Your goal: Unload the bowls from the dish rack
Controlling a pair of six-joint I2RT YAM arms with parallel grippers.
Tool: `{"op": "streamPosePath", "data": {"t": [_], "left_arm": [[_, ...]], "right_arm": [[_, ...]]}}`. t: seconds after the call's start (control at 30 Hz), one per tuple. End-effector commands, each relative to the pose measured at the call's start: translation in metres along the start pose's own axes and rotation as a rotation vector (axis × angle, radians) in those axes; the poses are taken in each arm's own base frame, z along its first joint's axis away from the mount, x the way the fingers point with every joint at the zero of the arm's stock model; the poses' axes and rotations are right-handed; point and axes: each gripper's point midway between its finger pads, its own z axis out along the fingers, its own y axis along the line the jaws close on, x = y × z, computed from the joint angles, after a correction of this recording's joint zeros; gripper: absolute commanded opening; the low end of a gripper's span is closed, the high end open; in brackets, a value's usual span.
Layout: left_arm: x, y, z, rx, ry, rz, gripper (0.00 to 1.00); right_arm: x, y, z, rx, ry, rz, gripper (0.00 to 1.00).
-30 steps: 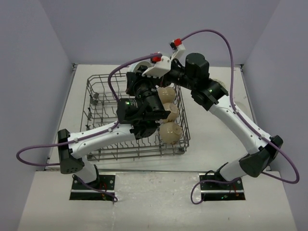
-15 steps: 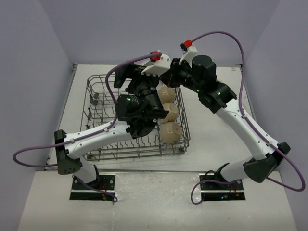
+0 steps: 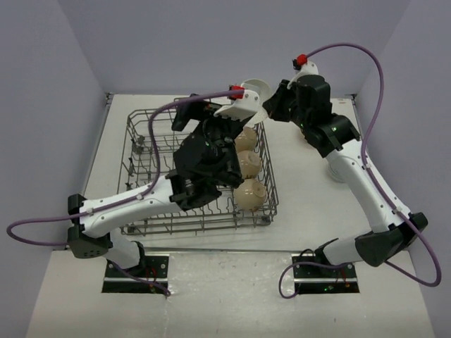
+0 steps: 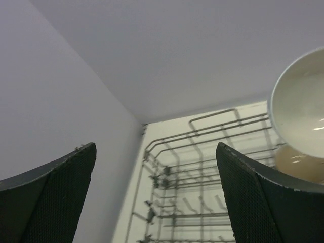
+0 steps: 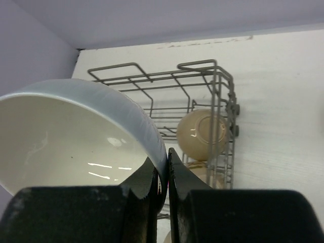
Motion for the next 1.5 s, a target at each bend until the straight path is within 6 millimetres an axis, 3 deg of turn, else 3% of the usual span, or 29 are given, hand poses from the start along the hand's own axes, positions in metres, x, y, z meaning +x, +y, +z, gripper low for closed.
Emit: {"op": "streamPosePath", "data": {"t": [0.0, 0.03, 0.07, 0.13, 0.17, 0.2, 0.23, 0.27, 0.3, 0.33, 0.37, 0.4, 0.43, 0.47, 0.57, 0.67, 0.7, 0.73, 0.97, 1.2, 1.47], "left_arm": [[-0.032, 0.045, 0.003, 0.156, -0.095, -0.242, 1.0], [-0.043, 0.044, 0.015, 0.241, -0.134, -0.294, 1.0], [-0.041, 0.055, 0.021, 0.286, -0.1, -0.377, 1.0], [-0.031, 0.053, 0.044, 0.294, -0.068, -0.389, 1.0], [-0.017, 0.04, 0.05, 0.304, -0.042, -0.349, 1.0], [-0.004, 0.046, 0.065, 0.276, -0.018, -0.353, 1.0], [0.001, 0.035, 0.07, 0.329, -0.006, -0.391, 1.0], [0.014, 0.035, 0.08, 0.321, 0.026, -0.405, 1.0], [0.043, 0.044, 0.098, 0.266, 0.083, -0.409, 1.0], [0.053, 0.04, 0.103, 0.297, 0.103, -0.459, 1.0], [0.06, 0.056, 0.105, 0.278, 0.1, -0.503, 1.0], [0.091, 0.061, 0.116, 0.236, 0.158, -0.501, 1.0], [0.098, 0.066, 0.116, 0.231, 0.163, -0.545, 1.0], [0.117, 0.081, 0.114, 0.188, 0.184, -0.558, 1.0], [0.134, 0.095, 0.105, 0.171, 0.186, -0.601, 1.0], [0.159, 0.074, 0.099, 0.232, 0.239, -0.564, 1.0], [0.165, 0.068, 0.096, 0.257, 0.249, -0.561, 1.0], [0.181, 0.051, 0.091, 0.306, 0.283, -0.547, 1.0], [0.208, 0.03, 0.057, 0.437, 0.265, -0.601, 1.0], [0.215, 0.021, 0.038, 0.482, 0.217, -0.586, 1.0], [0.22, 0.005, 0.032, 0.516, 0.222, -0.539, 1.0]], "right_arm": [[-0.039, -0.014, -0.021, 0.039, -0.135, 0.008, 0.0], [-0.039, -0.018, -0.022, 0.047, -0.134, 0.005, 0.0], [-0.041, -0.023, -0.025, 0.057, -0.138, 0.001, 0.0], [-0.047, -0.039, -0.028, 0.098, -0.145, -0.018, 0.0], [-0.045, -0.056, -0.027, 0.147, -0.123, -0.021, 0.0], [-0.049, -0.064, -0.03, 0.171, -0.118, -0.04, 0.0], [-0.047, -0.073, -0.03, 0.192, -0.1, -0.042, 0.0], [-0.043, -0.095, -0.034, 0.25, -0.068, -0.036, 0.0], [-0.038, -0.108, -0.037, 0.278, -0.046, -0.037, 0.0], [-0.034, -0.12, -0.039, 0.297, -0.031, -0.026, 0.0], [-0.033, -0.144, -0.046, 0.331, -0.023, 0.008, 0.0], [-0.023, -0.161, -0.052, 0.36, -0.003, 0.032, 0.0], [-0.017, -0.177, -0.057, 0.393, 0.013, 0.057, 0.0], [-0.009, -0.214, -0.067, 0.478, 0.024, 0.117, 0.0], [0.019, -0.259, -0.078, 0.55, 0.053, 0.26, 0.0], [0.025, -0.29, -0.098, 0.664, -0.021, 0.321, 0.0], [0.036, -0.301, -0.103, 0.709, -0.022, 0.353, 0.0], [0.033, -0.304, -0.109, 0.721, -0.052, 0.359, 0.0], [0.06, -0.364, -0.119, 0.855, -0.001, 0.498, 0.0], [0.078, -0.392, -0.118, 0.917, 0.061, 0.539, 0.0], [0.081, -0.408, -0.111, 0.947, 0.113, 0.565, 0.0]]}}
